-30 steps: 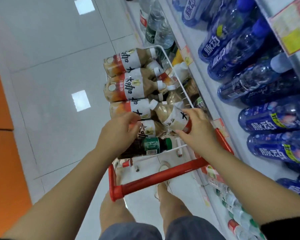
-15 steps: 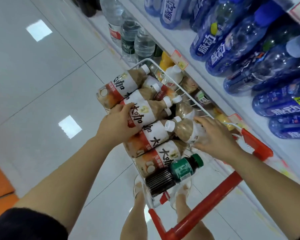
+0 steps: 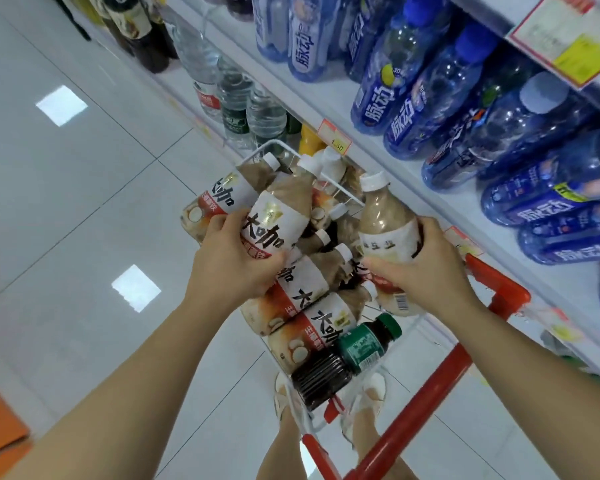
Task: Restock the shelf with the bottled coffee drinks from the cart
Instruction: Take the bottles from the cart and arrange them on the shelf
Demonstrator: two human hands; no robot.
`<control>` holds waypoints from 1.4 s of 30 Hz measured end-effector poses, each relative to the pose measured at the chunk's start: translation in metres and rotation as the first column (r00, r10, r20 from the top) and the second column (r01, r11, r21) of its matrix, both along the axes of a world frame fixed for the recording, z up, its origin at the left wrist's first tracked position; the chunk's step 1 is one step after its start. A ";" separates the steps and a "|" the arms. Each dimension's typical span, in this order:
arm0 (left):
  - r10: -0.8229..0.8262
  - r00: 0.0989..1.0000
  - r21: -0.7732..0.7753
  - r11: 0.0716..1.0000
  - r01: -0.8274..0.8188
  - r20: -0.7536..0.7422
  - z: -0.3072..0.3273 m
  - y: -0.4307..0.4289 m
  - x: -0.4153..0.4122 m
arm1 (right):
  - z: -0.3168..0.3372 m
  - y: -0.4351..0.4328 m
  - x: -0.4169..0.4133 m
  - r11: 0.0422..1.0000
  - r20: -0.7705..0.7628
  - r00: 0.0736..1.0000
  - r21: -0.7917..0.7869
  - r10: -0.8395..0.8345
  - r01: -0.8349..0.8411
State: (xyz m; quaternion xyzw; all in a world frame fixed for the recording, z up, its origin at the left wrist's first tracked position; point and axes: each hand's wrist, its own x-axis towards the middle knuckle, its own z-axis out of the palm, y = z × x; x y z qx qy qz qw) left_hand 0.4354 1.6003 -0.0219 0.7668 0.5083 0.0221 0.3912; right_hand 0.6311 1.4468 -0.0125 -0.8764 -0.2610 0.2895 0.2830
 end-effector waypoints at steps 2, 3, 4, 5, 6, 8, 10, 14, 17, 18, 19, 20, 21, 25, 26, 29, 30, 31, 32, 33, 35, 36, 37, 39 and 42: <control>0.080 0.982 -0.080 0.995 -0.068 0.171 0.027 -0.012 0.009 | 0.020 -0.001 -0.005 0.997 -0.103 0.992 0.034 -0.066 0.070; 0.102 0.966 -0.119 0.990 -0.076 0.239 0.043 -0.020 0.013 | 0.035 -0.002 -0.009 0.993 -0.166 0.982 0.062 -0.091 0.103; 0.113 0.949 -0.148 0.986 -0.072 0.293 0.061 -0.028 0.019 | 0.052 -0.003 -0.012 0.986 -0.227 0.968 0.097 -0.108 0.133; 0.113 0.932 -0.160 0.985 -0.060 0.345 0.080 -0.036 0.025 | 0.070 -0.005 -0.013 0.978 -0.279 0.953 0.134 -0.119 0.161; 0.107 0.919 -0.158 0.986 -0.050 0.379 0.100 -0.044 0.031 | 0.091 -0.007 -0.015 0.965 -0.322 0.939 0.185 -0.119 0.185; 0.081 0.895 -0.129 0.991 -0.026 0.439 0.140 -0.057 0.039 | 0.139 -0.012 -0.018 0.926 -0.378 0.920 0.304 -0.100 0.225; 0.036 0.851 -0.076 0.997 0.005 0.524 0.184 -0.062 0.048 | 0.191 -0.021 -0.018 0.872 -0.403 0.910 0.405 -0.100 0.275; -0.086 0.757 0.018 0.995 0.098 0.647 0.265 -0.071 0.065 | 0.279 -0.043 -0.016 0.782 -0.482 0.870 0.502 -0.103 0.370; -0.207 0.679 0.127 0.978 0.166 0.705 0.328 -0.085 0.078 | 0.342 -0.071 -0.012 0.716 -0.531 0.838 0.535 -0.129 0.448; -0.239 0.657 0.154 0.970 0.186 0.715 0.346 -0.089 0.082 | 0.360 -0.080 -0.010 0.702 -0.528 0.840 0.552 -0.125 0.451; -0.269 0.636 0.174 0.962 0.209 0.723 0.364 -0.094 0.086 | 0.377 -0.089 -0.009 0.679 -0.518 0.847 0.581 -0.117 0.449; -0.297 0.621 0.186 0.953 0.240 0.725 0.379 -0.098 0.090 | 0.392 -0.098 -0.009 0.647 -0.507 0.855 0.614 -0.115 0.451; -0.321 0.607 0.188 0.943 0.274 0.727 0.392 -0.103 0.095 | 0.405 -0.106 -0.008 0.616 -0.501 0.857 0.640 -0.119 0.460; -0.368 0.596 0.125 0.904 0.409 0.713 0.427 -0.122 0.114 | 0.442 -0.133 0.001 0.544 -0.528 0.828 0.645 -0.191 0.537; -0.372 0.602 0.108 0.897 0.428 0.707 0.433 -0.128 0.119 | 0.448 -0.137 0.008 0.541 -0.521 0.822 0.633 -0.230 0.553; -0.351 0.621 0.039 0.888 0.458 0.701 0.445 -0.144 0.138 | 0.462 -0.143 0.037 0.517 -0.443 0.821 0.638 -0.360 0.571; -0.338 0.632 0.013 0.888 0.461 0.697 0.448 -0.149 0.144 | 0.465 -0.144 0.049 0.505 -0.411 0.820 0.648 -0.398 0.570; -0.329 0.642 -0.005 0.887 0.461 0.693 0.450 -0.152 0.150 | 0.467 -0.144 0.061 0.497 -0.381 0.817 0.656 -0.432 0.568; -0.322 0.649 -0.015 0.889 0.457 0.689 0.452 -0.154 0.156 | 0.469 -0.145 0.074 0.486 -0.358 0.813 0.664 -0.460 0.568; -0.315 0.654 -0.020 0.892 0.451 0.688 0.454 -0.156 0.161 | 0.470 -0.146 0.088 0.468 -0.344 0.804 0.674 -0.485 0.572; -0.290 0.665 -0.037 0.902 0.431 0.689 0.458 -0.157 0.172 | 0.473 -0.146 0.115 0.414 -0.367 0.771 0.682 -0.520 0.603; -0.279 0.667 -0.042 0.905 0.423 0.691 0.460 -0.157 0.178 | 0.475 -0.145 0.128 0.391 -0.370 0.761 0.690 -0.532 0.609; -0.273 0.670 -0.042 0.910 0.414 0.690 0.462 -0.157 0.182 | 0.478 -0.143 0.139 0.375 -0.358 0.755 0.702 -0.549 0.605; -0.260 0.671 -0.034 0.920 0.391 0.695 0.463 -0.157 0.191 | 0.483 -0.137 0.159 0.341 -0.320 0.750 0.741 -0.579 0.579; -0.233 0.666 -0.030 0.933 0.358 0.709 0.460 -0.161 0.202 | 0.485 -0.126 0.188 0.365 -0.162 0.743 0.791 -0.649 0.491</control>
